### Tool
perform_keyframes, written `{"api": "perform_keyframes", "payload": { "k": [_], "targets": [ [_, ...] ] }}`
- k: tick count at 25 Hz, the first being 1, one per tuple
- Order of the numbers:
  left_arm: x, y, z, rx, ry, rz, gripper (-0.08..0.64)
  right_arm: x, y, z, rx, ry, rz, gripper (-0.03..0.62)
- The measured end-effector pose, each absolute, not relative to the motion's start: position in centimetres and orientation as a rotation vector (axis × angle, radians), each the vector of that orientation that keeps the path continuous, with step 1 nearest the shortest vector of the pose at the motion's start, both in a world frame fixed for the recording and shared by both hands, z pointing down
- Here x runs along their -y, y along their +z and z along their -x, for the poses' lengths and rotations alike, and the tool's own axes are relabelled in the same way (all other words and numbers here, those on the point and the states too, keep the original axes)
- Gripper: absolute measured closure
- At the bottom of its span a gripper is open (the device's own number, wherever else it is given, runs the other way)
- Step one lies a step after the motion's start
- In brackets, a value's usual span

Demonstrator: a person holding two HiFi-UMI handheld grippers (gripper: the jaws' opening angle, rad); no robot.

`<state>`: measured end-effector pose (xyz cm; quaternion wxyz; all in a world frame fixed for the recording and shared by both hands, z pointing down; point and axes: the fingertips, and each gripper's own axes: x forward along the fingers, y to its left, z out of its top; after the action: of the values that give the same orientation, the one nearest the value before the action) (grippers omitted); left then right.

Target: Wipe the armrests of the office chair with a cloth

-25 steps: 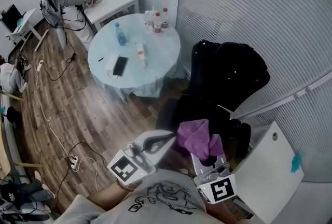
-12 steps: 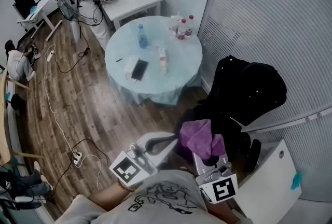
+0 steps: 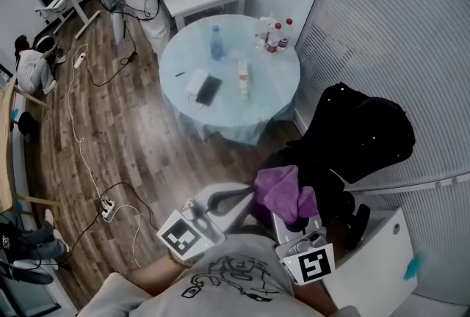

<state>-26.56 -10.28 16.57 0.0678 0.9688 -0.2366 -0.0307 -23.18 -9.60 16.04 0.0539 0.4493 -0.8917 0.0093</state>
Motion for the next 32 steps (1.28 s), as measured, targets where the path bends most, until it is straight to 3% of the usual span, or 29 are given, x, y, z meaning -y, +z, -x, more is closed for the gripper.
{"api": "perform_keyframes", "payload": {
  "k": [32],
  "targets": [
    [10.1,26.8,23.5,0.729,-0.001,-2.833,0.558,7.9,26.9,19.8,2.623,0.213,-1.311,0.563]
  ]
}}
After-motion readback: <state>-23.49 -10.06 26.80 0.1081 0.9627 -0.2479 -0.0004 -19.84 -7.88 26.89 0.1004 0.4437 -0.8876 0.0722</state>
